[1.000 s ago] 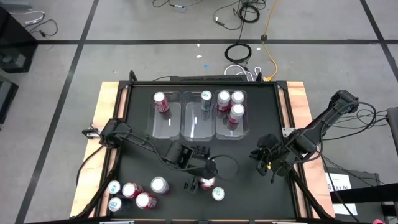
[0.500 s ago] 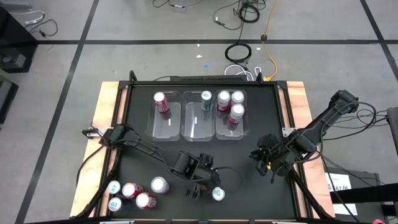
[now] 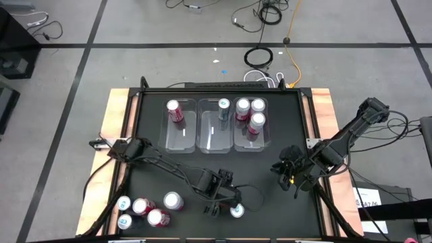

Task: Sort soda cans
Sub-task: Put the red soda can into the left transparent bin

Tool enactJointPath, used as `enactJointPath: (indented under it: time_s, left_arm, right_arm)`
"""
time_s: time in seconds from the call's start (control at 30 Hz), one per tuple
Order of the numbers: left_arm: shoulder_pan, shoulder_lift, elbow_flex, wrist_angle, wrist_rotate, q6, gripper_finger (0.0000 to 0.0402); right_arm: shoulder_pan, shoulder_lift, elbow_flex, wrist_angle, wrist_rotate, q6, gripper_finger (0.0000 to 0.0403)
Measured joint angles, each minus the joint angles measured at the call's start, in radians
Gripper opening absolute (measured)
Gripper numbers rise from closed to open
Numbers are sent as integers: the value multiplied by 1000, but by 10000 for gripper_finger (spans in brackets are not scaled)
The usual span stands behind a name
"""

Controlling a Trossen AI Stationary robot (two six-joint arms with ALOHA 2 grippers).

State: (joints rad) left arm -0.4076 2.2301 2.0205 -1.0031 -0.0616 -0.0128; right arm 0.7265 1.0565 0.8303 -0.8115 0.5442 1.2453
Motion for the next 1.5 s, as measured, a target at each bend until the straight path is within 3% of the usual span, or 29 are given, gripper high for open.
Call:
enactJointPath:
  time_s: [0.37,0.67,0.9,1.17,1.4,1.5]
  left_arm:
    - [0,2,0,8,0,-6,385]
    - [0,2,0,36,0,-7,314]
    - [1,1,0,28,0,-15,330]
    - [19,-54,-1,-113,-13,-223,336]
    - [76,-159,-1,-204,-44,-481,337]
    - [108,-217,-1,-227,-77,-517,338]
  right_arm:
    - [0,0,0,0,0,-11,75]
    - [0,0,0,0,0,-35,75]
    - [0,0,0,-1,0,-64,75]
    - [0,0,0,-1,0,-106,75]
    - [0,0,0,-1,0,-172,75]
    - [0,0,0,-1,0,-192,75]
